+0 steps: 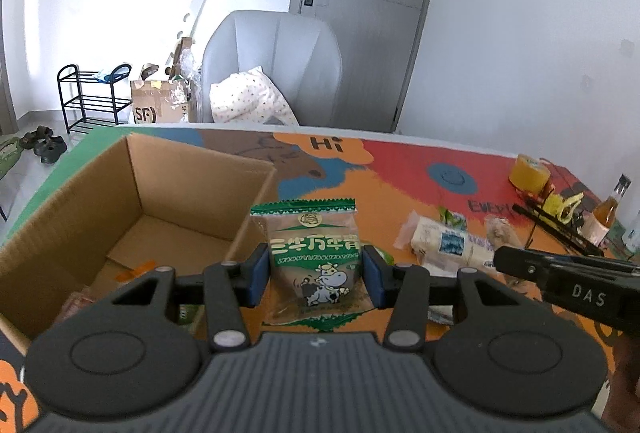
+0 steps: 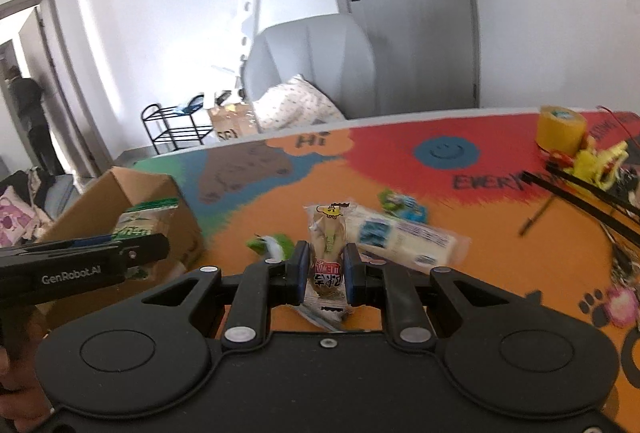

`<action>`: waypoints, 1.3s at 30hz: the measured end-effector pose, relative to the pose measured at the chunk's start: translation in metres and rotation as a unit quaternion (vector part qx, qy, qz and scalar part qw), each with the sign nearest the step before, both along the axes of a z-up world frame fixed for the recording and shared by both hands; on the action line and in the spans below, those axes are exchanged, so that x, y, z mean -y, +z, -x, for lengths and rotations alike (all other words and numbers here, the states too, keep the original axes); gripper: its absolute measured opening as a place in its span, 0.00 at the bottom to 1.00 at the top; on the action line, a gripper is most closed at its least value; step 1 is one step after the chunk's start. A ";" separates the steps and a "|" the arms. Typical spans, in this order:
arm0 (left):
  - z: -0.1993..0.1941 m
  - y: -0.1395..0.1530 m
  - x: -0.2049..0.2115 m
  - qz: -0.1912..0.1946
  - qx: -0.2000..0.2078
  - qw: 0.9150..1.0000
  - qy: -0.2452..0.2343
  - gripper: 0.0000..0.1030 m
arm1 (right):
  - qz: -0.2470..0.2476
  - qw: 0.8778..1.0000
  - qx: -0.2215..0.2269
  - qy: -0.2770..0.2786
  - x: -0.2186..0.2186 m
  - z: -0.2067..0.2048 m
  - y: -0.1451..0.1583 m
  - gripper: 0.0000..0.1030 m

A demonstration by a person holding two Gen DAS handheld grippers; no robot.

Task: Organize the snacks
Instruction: 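Carry both held snacks over the cardboard box and open both tools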

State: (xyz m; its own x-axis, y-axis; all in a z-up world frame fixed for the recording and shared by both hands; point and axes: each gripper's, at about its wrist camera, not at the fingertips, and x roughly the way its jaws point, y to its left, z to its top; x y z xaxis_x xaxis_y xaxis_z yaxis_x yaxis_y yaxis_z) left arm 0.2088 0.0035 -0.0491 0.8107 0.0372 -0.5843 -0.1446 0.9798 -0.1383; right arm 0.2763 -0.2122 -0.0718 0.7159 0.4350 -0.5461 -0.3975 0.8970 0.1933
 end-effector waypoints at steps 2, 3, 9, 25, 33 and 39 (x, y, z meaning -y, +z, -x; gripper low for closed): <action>0.004 0.005 -0.006 0.001 0.006 1.000 0.004 0.46 | -0.001 1.000 0.004 0.009 -0.009 0.001 0.004 0.16; 0.006 0.008 -0.010 0.001 0.009 1.000 0.005 0.46 | -0.001 1.000 0.006 0.014 -0.013 0.002 0.007 0.16; 0.015 0.019 -0.027 0.002 0.022 1.000 0.022 0.46 | -0.001 0.999 0.014 0.039 -0.038 0.004 0.015 0.16; 0.028 0.022 -0.073 0.010 0.016 0.999 0.048 0.46 | -0.001 0.996 0.013 0.093 -0.099 0.008 0.022 0.16; 0.029 0.018 -0.101 0.036 0.008 0.998 0.055 0.46 | 0.000 0.994 0.019 0.108 -0.119 0.012 0.031 0.16; 0.034 0.016 -0.118 0.070 0.015 0.996 0.053 0.65 | -0.004 0.992 0.015 0.124 -0.134 0.010 0.031 0.16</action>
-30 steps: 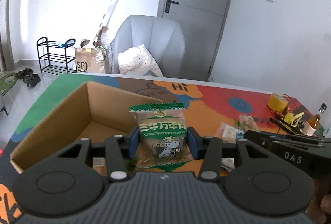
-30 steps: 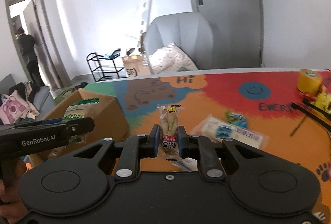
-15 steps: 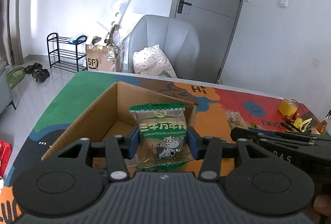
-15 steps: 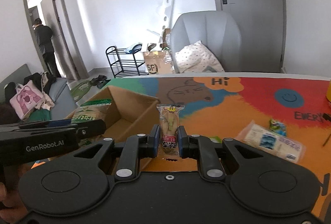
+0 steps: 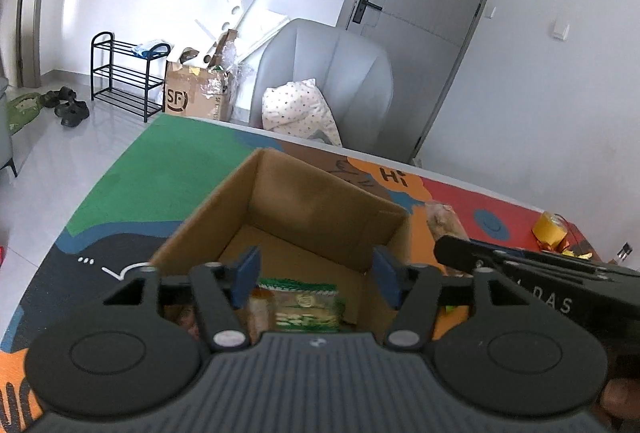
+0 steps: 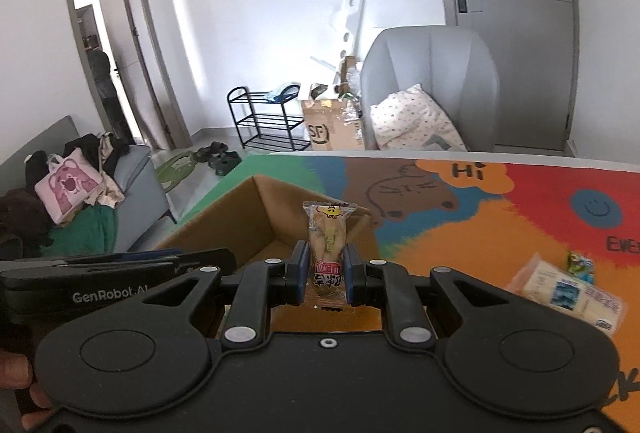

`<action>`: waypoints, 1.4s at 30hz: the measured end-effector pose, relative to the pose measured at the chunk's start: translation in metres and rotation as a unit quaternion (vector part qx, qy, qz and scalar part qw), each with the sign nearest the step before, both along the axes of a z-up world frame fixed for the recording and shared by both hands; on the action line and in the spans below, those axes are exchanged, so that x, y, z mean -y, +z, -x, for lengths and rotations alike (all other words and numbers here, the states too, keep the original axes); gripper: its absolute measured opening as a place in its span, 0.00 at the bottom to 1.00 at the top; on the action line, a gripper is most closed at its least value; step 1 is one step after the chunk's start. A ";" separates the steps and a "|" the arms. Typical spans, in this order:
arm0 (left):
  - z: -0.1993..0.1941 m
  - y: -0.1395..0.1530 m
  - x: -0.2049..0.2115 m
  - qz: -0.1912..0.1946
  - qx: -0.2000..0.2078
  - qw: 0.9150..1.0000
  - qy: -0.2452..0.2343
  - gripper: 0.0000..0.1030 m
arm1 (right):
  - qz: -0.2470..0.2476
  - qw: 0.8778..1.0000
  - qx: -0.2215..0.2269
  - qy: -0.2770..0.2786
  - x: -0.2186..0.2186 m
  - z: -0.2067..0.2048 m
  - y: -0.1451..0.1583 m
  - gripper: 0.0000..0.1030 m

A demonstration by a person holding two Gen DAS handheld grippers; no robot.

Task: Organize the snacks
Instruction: 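Carry both held snacks over the cardboard box and open both tools, then move both tools back over the snack pile on the table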

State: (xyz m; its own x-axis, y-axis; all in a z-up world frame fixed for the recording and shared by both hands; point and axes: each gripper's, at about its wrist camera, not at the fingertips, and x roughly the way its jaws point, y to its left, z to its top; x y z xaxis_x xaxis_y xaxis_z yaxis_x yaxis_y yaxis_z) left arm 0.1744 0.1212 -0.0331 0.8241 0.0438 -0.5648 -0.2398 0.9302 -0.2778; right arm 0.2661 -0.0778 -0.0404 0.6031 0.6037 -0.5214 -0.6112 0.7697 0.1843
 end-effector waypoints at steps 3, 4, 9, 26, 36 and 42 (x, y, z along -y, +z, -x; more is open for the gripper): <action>0.004 0.000 -0.009 0.001 0.001 1.000 0.020 0.67 | 0.000 1.000 0.000 0.008 -0.008 0.000 0.001 0.16; 0.005 0.000 -0.014 0.004 0.000 1.000 0.026 0.67 | -0.001 1.000 0.000 0.011 -0.011 0.000 0.001 0.16; 0.013 0.000 -0.028 0.009 -0.003 0.999 0.051 0.72 | -0.004 1.000 -0.006 0.025 -0.025 0.000 0.001 0.16; 0.014 0.005 -0.008 -0.016 0.015 0.998 0.050 0.96 | -0.018 0.999 -0.022 -0.039 0.023 -0.007 -0.005 0.49; 0.002 0.004 0.031 -0.025 0.013 1.000 0.008 1.00 | -0.024 0.996 -0.024 -0.086 0.080 -0.002 -0.011 0.75; 0.001 0.005 0.054 -0.029 0.016 0.999 -0.014 1.00 | -0.030 0.994 -0.025 -0.098 0.107 0.001 -0.014 0.84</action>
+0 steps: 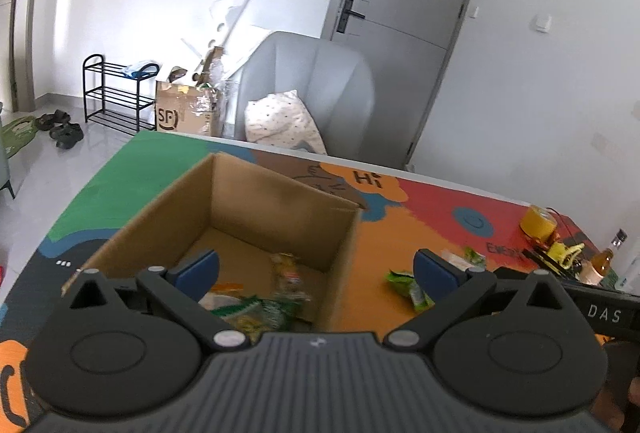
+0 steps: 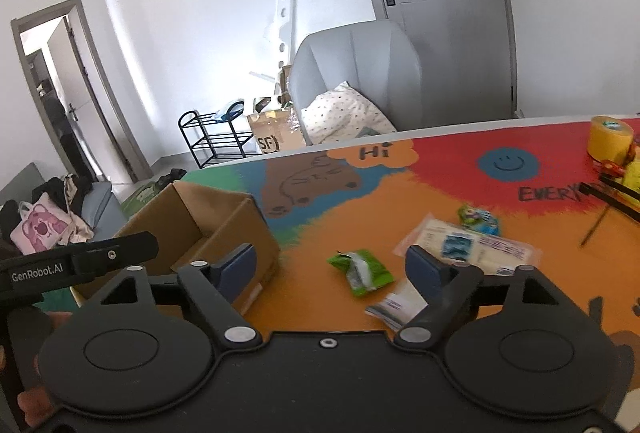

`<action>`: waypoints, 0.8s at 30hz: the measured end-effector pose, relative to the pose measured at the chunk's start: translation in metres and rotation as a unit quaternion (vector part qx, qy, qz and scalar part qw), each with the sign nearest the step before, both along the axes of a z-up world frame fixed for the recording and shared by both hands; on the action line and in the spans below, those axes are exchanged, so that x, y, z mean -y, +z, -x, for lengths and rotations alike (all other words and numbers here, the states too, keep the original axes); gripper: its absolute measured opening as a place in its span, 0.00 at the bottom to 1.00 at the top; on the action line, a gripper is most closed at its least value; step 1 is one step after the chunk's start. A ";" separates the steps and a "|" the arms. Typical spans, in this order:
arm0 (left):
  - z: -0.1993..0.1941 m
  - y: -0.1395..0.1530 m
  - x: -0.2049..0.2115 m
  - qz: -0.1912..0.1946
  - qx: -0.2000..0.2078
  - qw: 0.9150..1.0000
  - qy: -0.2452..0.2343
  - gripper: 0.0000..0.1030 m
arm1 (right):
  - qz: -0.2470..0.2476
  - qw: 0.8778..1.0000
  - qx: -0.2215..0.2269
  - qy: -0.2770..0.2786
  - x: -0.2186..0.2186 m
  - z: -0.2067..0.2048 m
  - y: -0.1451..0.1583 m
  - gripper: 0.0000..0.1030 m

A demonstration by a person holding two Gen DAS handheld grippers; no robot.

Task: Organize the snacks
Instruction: 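Move both tools back over the snack pile on the table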

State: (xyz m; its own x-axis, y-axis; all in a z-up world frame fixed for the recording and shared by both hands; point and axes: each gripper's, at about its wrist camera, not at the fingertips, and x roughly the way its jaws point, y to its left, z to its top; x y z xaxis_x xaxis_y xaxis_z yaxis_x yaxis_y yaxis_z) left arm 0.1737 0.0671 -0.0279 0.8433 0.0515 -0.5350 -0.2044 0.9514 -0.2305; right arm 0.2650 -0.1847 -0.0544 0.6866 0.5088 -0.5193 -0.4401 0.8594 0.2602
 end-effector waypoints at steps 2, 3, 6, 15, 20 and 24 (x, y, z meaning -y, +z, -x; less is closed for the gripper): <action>-0.001 0.000 0.007 0.000 -0.003 1.000 -0.007 1.00 | 0.002 1.000 0.003 -0.004 0.008 0.003 -0.001 0.87; -0.002 0.000 0.010 -0.001 -0.004 1.000 -0.010 1.00 | 0.001 1.000 0.003 -0.006 0.012 0.004 -0.002 0.89; -0.003 0.000 0.020 -0.005 -0.004 1.000 -0.017 1.00 | -0.002 1.000 0.005 -0.009 0.022 0.005 -0.002 0.91; -0.003 -0.001 0.053 -0.008 0.002 0.999 -0.039 1.00 | -0.011 1.000 0.005 -0.028 0.057 0.007 -0.008 0.98; -0.005 -0.009 0.068 -0.002 -0.009 0.999 -0.047 1.00 | -0.007 0.999 -0.002 -0.032 0.071 0.011 -0.018 1.00; -0.006 -0.020 0.082 -0.004 -0.021 0.998 -0.057 0.99 | 0.002 0.999 -0.015 -0.043 0.078 0.013 -0.027 1.00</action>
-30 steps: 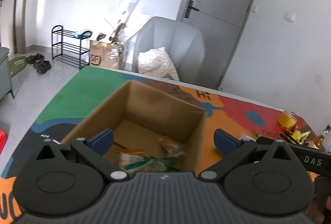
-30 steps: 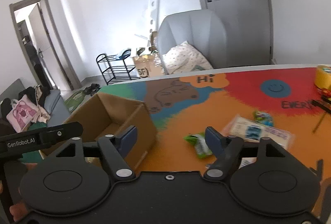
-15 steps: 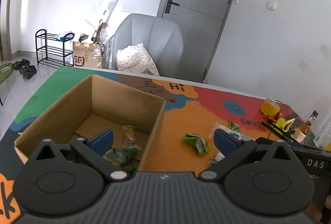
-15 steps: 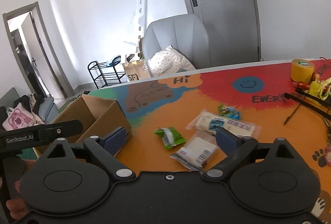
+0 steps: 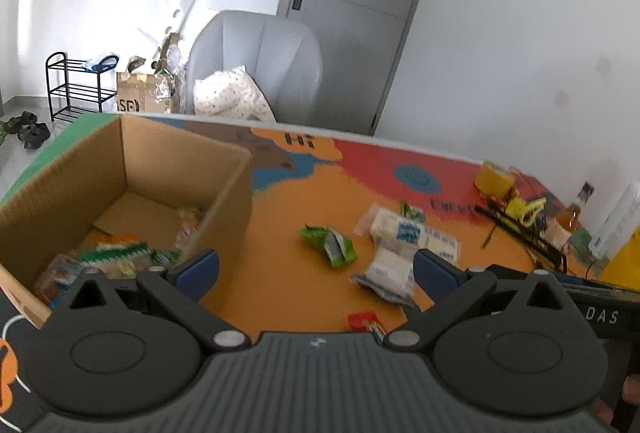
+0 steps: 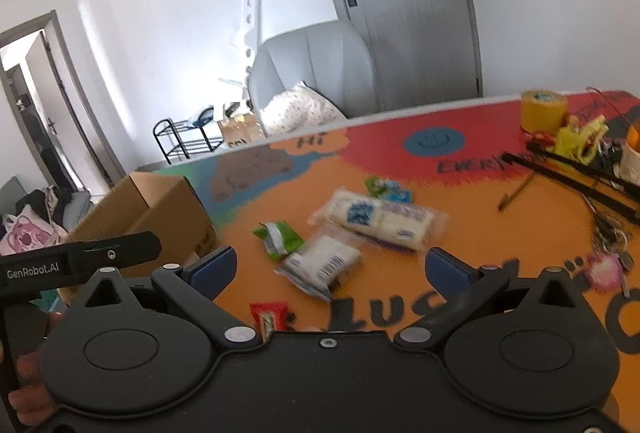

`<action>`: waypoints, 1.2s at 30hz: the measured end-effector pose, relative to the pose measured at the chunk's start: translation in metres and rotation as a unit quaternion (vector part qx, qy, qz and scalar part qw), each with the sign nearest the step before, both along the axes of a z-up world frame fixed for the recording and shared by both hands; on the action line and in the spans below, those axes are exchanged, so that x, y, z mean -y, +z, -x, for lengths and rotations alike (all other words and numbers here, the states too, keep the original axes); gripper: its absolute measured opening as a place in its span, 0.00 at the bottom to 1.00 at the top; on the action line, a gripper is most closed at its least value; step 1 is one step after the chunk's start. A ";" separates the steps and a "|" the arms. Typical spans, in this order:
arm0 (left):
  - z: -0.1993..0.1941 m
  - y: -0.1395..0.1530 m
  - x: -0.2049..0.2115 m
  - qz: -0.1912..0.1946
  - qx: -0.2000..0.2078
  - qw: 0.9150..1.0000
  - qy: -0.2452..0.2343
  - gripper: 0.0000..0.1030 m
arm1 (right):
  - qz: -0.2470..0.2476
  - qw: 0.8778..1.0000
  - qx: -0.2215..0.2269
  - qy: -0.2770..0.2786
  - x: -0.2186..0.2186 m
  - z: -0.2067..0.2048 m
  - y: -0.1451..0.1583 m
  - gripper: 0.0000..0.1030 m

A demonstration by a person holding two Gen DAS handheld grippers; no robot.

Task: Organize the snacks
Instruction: 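Move both tools back over the snack pile on the table, then grasp the red candy bar with left tool while right grasps clear pastry bag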

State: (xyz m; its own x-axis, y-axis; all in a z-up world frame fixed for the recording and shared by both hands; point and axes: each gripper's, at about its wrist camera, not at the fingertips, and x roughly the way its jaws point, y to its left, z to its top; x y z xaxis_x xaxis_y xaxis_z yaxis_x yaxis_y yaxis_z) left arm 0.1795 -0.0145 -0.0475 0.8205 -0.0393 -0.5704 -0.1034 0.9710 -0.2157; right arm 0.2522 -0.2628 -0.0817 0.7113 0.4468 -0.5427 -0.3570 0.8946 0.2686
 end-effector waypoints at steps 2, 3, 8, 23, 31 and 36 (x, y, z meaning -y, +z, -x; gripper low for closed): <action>0.000 -0.005 0.006 0.000 -0.005 1.000 -0.007 0.99 | 0.006 1.000 -0.008 -0.009 0.003 0.002 -0.006 1.00; 0.000 -0.008 0.008 0.001 -0.007 1.000 -0.008 0.99 | 0.008 1.000 -0.012 -0.012 0.004 0.002 -0.008 1.00; -0.002 -0.021 0.015 0.007 -0.024 1.000 -0.014 0.97 | 0.014 1.000 -0.024 0.002 0.004 0.006 -0.021 1.00; -0.011 -0.052 0.019 0.025 -0.069 0.997 -0.020 0.62 | 0.056 0.996 -0.067 0.020 -0.014 0.001 -0.063 0.75; -0.025 -0.066 0.040 0.027 -0.086 0.995 -0.045 0.53 | 0.053 0.996 -0.064 0.003 0.000 0.000 -0.063 0.63; -0.034 -0.075 0.053 0.028 -0.097 0.994 -0.051 0.47 | 0.072 0.996 -0.055 -0.008 0.007 0.000 -0.060 0.63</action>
